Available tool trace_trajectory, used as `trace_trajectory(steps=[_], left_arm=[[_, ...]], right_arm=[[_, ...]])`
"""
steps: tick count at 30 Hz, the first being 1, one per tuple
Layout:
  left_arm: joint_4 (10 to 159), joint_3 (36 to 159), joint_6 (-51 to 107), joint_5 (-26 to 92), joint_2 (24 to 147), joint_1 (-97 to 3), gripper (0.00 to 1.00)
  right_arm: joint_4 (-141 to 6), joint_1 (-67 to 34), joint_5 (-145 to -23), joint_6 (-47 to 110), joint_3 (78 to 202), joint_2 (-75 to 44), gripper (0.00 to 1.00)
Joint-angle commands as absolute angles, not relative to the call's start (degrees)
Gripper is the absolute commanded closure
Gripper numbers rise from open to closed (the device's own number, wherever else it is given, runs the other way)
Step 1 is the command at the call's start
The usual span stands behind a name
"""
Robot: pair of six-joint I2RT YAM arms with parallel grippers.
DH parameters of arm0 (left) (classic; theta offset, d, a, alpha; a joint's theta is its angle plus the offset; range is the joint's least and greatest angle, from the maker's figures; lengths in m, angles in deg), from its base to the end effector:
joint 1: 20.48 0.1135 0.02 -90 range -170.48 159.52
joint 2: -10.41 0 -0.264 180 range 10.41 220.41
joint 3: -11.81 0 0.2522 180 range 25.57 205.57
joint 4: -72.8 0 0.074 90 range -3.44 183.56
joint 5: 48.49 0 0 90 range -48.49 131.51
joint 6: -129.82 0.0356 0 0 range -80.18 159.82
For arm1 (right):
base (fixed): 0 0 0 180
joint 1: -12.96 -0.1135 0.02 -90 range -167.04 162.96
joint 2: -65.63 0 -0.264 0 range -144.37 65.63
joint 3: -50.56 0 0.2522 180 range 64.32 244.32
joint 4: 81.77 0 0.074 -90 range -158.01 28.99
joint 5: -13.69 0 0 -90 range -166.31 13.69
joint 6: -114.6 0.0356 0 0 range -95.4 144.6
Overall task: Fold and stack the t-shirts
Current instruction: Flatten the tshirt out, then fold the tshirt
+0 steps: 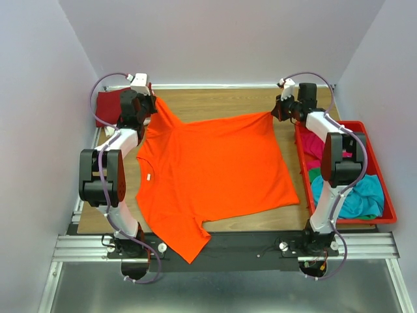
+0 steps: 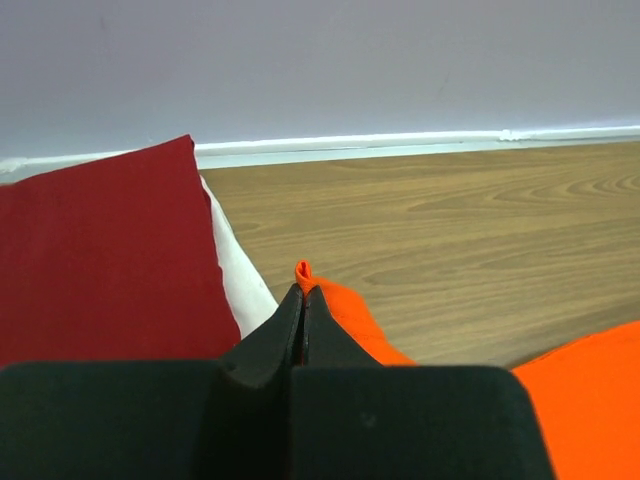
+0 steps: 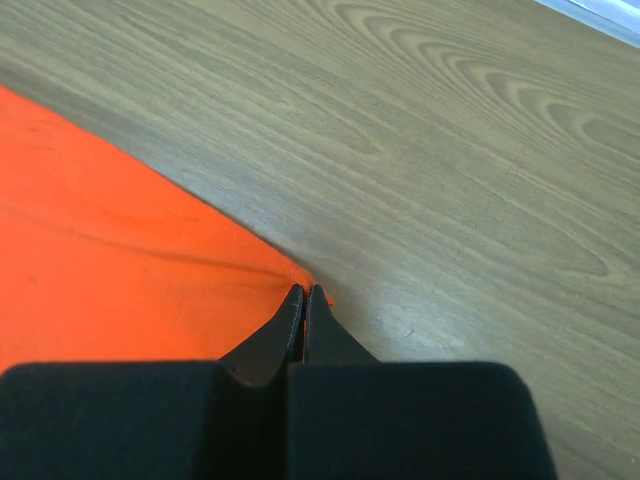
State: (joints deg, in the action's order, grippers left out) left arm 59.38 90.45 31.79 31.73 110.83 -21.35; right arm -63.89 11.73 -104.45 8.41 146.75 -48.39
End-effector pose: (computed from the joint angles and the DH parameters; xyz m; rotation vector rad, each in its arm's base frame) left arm 0.4097 -0.0123 0.2637 0.0194 1.7214 -0.2615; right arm 0.4527 0.0265 0.2159 -0.5898 2.0524 0.3850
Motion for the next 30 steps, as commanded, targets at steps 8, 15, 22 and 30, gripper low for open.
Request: trace_trajectory(steps=[8,15,22,30], left_arm=[[59.93,85.16,35.78,24.03,103.4,-21.01,1.0],[60.02,80.6,34.02,21.47,100.94,-21.01,1.0],[60.28,76.55,32.09,21.56,92.95,-21.01,1.0],[63.52,74.43,33.31,22.79,86.52,-21.01,1.0]], right_arm=[[-65.19,11.64,-104.61,8.69,141.76,-41.52,1.0],[-65.11,11.64,-105.76,7.9,138.24,-38.27,1.0],[-65.02,11.64,-106.81,8.08,137.18,-39.57,1.0],[-64.67,11.64,-107.34,10.01,141.84,-45.12,0.99]])
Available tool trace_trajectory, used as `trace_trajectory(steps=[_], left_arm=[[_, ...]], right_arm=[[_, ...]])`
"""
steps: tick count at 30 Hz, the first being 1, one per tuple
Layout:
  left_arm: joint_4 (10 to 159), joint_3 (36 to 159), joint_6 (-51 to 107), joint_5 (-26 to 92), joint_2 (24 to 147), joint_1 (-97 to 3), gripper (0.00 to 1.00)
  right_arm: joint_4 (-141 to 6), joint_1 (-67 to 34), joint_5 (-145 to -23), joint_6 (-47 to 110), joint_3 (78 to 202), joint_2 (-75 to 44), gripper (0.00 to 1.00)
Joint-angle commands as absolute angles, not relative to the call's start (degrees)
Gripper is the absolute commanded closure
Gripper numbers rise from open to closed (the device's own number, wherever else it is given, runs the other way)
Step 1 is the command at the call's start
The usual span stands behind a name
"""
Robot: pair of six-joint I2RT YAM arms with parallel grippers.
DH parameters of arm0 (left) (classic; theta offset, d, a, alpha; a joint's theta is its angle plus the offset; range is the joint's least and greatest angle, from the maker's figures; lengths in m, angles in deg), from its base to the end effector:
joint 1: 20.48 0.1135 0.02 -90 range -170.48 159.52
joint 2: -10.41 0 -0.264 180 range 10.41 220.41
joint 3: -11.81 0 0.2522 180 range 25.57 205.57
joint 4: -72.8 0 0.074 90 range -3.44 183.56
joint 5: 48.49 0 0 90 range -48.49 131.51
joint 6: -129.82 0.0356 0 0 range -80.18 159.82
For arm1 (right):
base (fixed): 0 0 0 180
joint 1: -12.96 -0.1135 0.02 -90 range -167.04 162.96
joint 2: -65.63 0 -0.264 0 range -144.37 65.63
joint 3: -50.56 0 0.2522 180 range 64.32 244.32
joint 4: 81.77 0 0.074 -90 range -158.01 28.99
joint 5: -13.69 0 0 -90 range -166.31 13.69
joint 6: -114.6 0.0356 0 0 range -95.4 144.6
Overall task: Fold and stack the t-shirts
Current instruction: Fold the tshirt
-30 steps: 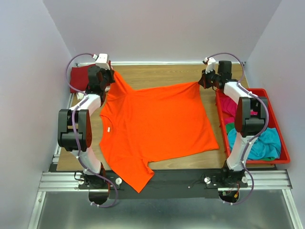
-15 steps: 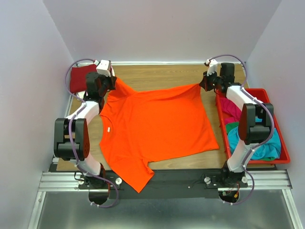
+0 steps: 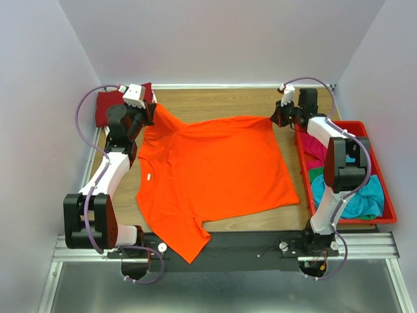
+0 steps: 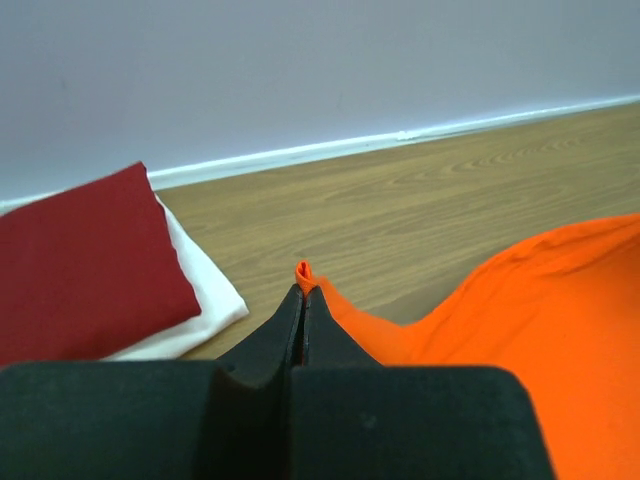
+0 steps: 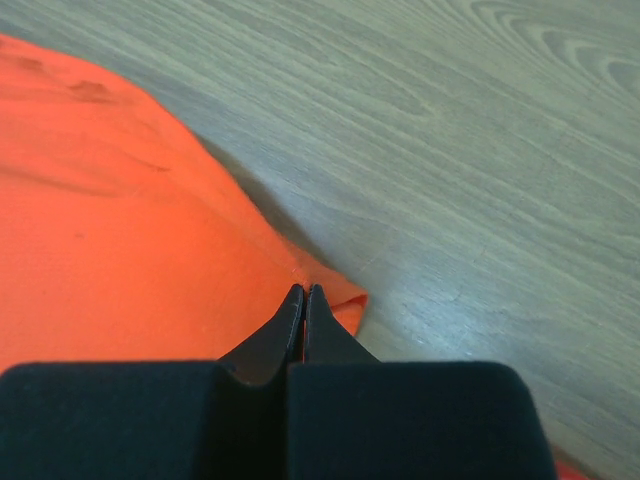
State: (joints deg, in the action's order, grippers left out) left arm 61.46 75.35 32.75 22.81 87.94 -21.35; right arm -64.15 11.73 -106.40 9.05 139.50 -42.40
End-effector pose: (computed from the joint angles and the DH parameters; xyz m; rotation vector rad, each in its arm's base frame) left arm 0.3151 -0.0162 0.3053 0.1654 1.6188 -0.3703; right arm 0.4236 0.0269 0.2194 -0.5939 2.0614 0.4340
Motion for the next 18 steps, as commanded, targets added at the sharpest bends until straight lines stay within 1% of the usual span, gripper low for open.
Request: trace_trajectory(steps=[1,11,18], left_arm=[[63.88,74.43,33.4,22.7,86.08,-21.01,1.0],[67.05,73.56,33.84,22.7,84.49,-21.01,1.0],[67.14,76.45,34.02,22.61,91.26,-21.01,1.0]], right_arm=[[-64.67,11.64,-107.16,10.1,142.36,-45.55,1.0],[-64.67,11.56,-106.63,9.39,141.4,-44.24,0.99],[-64.67,11.64,-106.9,9.48,140.87,-43.27,1.0]])
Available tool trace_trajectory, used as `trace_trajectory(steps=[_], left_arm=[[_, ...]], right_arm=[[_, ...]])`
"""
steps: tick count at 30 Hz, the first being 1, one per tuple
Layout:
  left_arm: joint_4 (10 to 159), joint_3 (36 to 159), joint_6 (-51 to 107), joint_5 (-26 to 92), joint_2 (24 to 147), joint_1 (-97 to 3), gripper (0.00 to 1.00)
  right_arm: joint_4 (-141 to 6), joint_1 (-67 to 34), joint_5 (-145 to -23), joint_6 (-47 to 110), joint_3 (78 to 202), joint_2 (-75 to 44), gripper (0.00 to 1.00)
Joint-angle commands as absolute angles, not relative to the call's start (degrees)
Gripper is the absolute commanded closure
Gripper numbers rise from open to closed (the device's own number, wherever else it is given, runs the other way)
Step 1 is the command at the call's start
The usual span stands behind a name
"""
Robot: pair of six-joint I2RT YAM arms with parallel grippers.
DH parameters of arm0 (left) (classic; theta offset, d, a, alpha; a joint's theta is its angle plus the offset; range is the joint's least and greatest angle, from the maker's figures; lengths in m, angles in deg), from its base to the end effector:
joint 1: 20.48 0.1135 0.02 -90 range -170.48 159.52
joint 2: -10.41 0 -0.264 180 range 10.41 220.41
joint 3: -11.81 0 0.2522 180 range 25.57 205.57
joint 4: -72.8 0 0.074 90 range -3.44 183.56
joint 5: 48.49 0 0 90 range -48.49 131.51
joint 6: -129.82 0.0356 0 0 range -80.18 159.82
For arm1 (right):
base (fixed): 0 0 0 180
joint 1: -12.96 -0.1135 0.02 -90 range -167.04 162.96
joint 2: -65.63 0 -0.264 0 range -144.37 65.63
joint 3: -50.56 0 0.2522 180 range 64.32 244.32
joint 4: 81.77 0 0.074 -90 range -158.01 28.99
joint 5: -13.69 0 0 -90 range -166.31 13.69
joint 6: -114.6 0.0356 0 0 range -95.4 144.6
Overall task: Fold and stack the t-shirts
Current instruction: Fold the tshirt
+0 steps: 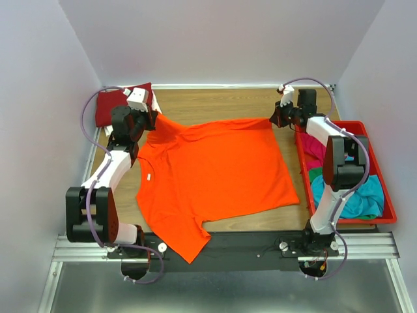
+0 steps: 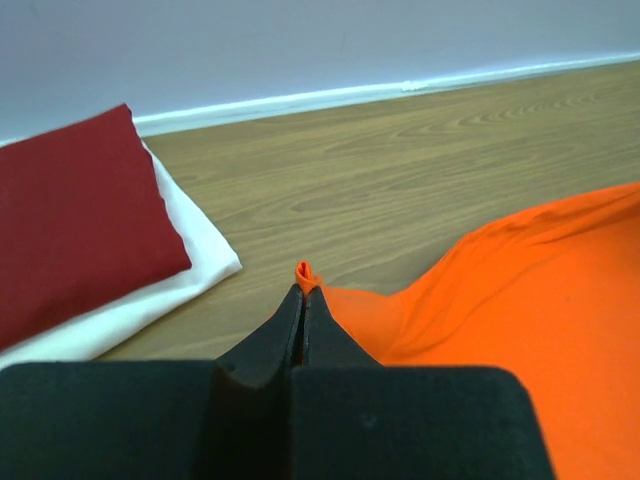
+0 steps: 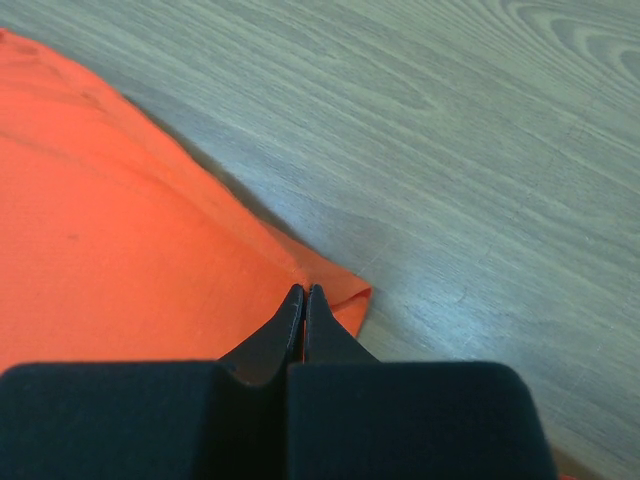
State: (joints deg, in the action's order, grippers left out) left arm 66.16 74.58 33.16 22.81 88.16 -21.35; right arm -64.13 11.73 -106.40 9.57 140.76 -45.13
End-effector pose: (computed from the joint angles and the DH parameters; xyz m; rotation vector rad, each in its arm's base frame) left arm 0.3140 -0.0162 0.2907 0.1562 1.7160 -0.3771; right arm 0.4316 0.0271 0.2070 -0.5821 2.0897 0.4485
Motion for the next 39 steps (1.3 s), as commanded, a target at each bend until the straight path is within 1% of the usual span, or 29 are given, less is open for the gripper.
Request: trace_trajectory(steps=[1,7,17,31,39], left_arm=[[67.05,76.98,34.02,22.7,91.7,-21.01,1.0],[67.57,76.81,34.11,22.52,91.44,-21.01,1.0],[71.09,71.36,33.58,24.81,82.84,-21.01,1.0],[75.22,70.48,34.11,27.71,80.63,-21.01,1.0],[77.68,68.11,33.49,28.76,74.31,-21.01,1.0]], right_arm=[[-64.76,11.64,-106.9,9.4,140.79,-43.18,0.99],[-64.84,11.64,-105.93,7.81,139.21,-42.39,0.99],[-64.76,11.73,-101.8,7.9,138.85,-43.18,0.99],[-64.84,11.73,-97.85,7.99,138.06,-44.33,0.99],[-64.76,11.73,-96.79,8.16,138.24,-45.03,0.99]])
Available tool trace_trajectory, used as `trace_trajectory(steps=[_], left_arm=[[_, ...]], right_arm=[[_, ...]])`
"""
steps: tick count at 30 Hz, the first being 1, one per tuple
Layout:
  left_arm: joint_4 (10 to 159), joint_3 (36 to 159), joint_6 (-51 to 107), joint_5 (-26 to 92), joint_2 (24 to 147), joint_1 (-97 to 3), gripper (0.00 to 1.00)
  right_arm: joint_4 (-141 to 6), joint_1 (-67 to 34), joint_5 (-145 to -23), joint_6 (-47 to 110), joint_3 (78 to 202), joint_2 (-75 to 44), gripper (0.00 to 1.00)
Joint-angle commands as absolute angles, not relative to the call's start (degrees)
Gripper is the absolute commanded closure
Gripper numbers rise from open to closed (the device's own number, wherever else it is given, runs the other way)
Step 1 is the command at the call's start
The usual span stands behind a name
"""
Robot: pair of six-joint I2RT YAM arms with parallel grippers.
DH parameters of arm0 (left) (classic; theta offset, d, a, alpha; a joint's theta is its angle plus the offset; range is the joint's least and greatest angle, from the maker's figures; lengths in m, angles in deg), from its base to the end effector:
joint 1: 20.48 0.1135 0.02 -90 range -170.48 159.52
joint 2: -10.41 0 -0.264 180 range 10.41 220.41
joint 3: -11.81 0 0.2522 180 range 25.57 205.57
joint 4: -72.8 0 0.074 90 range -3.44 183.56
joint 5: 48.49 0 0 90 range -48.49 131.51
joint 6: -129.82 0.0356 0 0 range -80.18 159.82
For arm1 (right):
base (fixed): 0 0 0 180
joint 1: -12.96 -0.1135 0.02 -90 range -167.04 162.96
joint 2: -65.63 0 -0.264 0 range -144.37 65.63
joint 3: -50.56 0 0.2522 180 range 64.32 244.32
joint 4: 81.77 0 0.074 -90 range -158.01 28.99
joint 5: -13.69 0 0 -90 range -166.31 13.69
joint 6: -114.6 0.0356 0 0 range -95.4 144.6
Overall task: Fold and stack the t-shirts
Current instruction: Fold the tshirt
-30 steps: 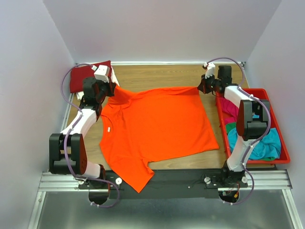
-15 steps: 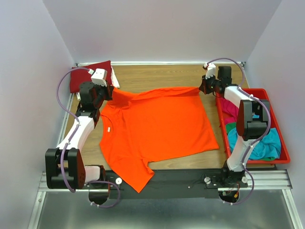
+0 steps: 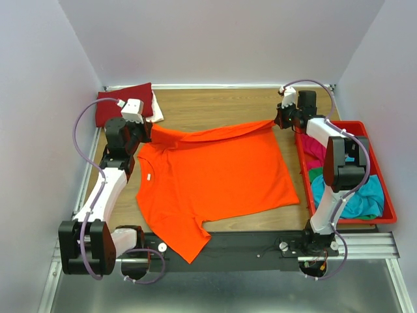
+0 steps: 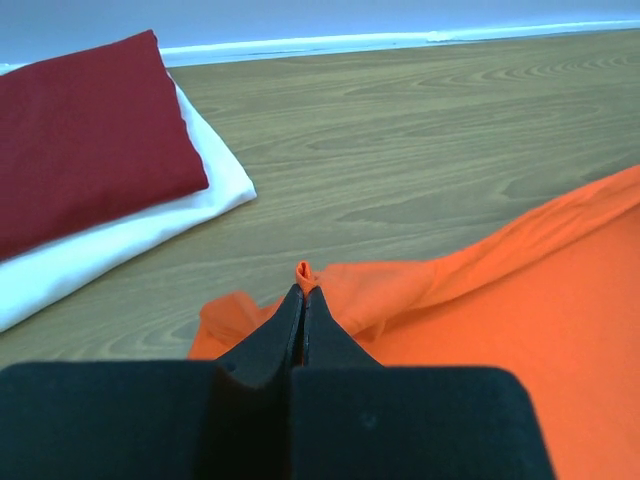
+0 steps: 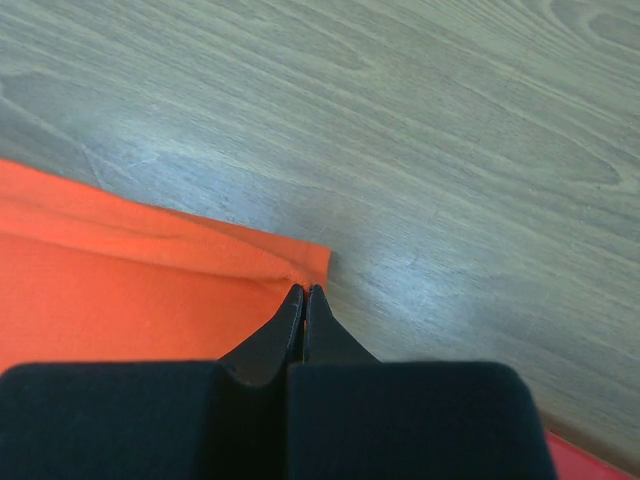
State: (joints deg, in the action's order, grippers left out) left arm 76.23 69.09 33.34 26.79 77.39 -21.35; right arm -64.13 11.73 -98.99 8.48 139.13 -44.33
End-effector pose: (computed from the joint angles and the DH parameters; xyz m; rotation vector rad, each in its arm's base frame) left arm 0.2708 -0.0132 0.2894 0.0959 1.8013 -0.3226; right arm 0.4276 0.0229 0.2024 -0.5390 2.1402 0.3012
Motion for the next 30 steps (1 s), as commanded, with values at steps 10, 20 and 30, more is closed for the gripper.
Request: trace_trajectory(steps=[10,20,30], left_arm=[[80.93,64.86,29.19,28.06,69.56,-21.01,1.0],[83.92,63.01,25.5,28.94,68.5,-21.01,1.0],[89.89,62.22,16.27,31.49,65.34,-21.01,1.0]], right_arm=[[-64.67,11.64,-96.88,8.25,138.06,-45.29,0.99],[-64.67,11.73,-97.14,7.64,137.62,-45.2,0.99],[-64.67,11.73,-97.05,7.37,137.44,-45.29,0.99]])
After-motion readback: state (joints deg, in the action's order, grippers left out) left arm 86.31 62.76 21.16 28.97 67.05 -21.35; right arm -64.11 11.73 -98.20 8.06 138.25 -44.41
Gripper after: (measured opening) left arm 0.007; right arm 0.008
